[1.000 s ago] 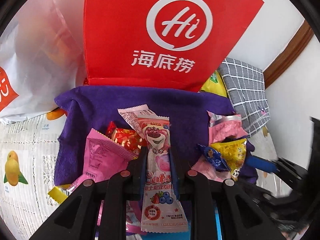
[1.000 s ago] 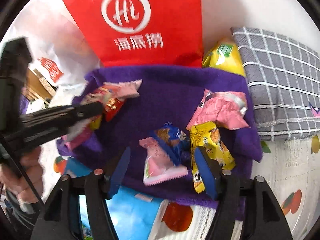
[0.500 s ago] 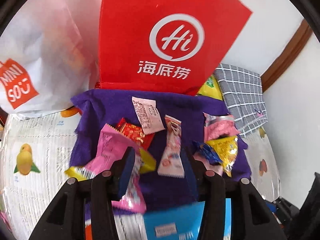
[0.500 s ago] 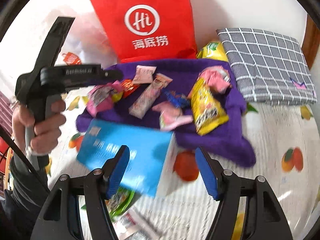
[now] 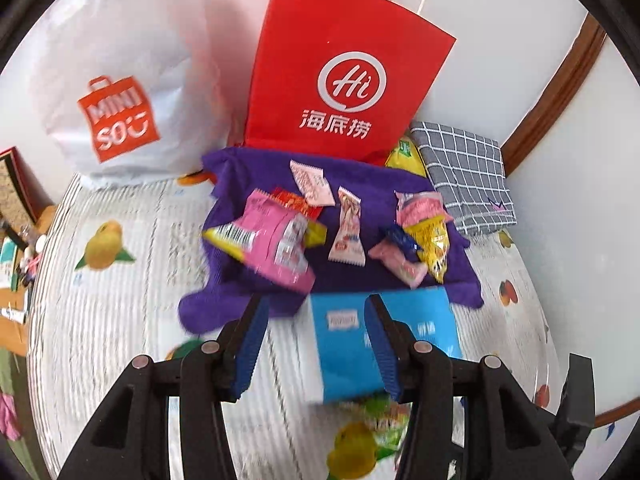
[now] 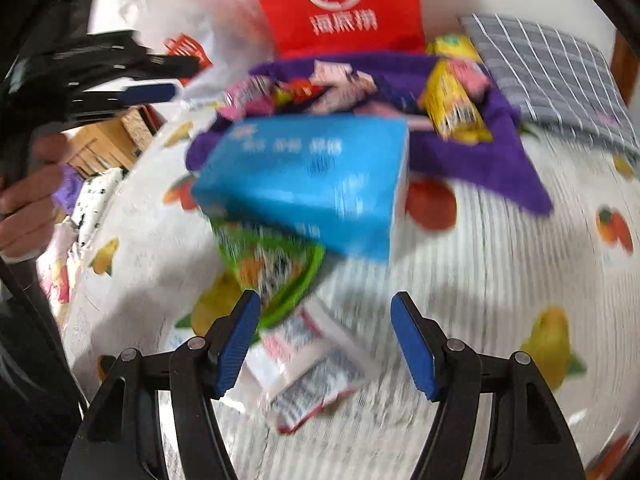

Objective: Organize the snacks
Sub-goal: 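Withdraw both open tools from the towel toward the remaining snacks, then grasp the white snack packet with the right tool while the left tool grasps the green triangle bag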

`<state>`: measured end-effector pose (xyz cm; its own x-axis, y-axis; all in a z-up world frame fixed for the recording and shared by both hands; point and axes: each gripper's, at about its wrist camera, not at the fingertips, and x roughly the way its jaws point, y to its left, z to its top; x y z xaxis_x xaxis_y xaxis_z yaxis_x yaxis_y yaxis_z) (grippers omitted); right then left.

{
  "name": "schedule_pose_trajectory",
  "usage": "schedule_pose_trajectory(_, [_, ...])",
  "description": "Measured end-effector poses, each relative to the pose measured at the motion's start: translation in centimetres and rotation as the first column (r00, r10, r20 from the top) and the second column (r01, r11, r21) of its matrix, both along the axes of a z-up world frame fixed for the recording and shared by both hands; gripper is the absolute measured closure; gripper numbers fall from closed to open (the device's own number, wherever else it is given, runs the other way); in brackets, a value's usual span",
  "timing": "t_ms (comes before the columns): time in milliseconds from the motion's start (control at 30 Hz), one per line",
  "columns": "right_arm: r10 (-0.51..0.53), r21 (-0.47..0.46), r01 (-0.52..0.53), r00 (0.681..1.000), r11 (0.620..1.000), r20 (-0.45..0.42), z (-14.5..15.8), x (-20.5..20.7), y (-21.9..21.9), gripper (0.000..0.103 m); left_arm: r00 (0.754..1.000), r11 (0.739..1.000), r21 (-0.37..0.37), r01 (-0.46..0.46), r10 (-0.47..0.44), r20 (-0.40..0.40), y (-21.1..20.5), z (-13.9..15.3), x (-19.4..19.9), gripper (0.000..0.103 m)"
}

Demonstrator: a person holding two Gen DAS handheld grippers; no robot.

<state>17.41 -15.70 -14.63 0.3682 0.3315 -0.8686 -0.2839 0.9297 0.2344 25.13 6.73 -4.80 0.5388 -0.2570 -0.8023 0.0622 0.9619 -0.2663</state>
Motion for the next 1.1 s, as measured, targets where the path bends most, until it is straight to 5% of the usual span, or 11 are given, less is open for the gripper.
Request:
schedule_pose_trajectory(400, [-0.169,0.13,0.182,0.98,0.975,-0.103,-1.9,-2.9,-0.7,0.035,1.0,1.0,-0.017,-0.004,0.004,-0.008,2.0,-1.1,-5.5,0.055])
schedule_pose_trajectory(900, [-0.117,-0.185,0.132,0.989,0.974,0.092,-3.2,-1.9,5.1,0.034,0.998,0.999,-0.022,-0.043,0.042,-0.035,3.6,-3.0,-8.6,0.055])
schedule_pose_trajectory(1100, [-0.085,-0.149,0.101,0.99,0.984,0.111,-2.8,-2.8,2.4,0.047,0.999,1.0,-0.017,-0.004,0.003,-0.047,1.8,-4.2,-9.1,0.055])
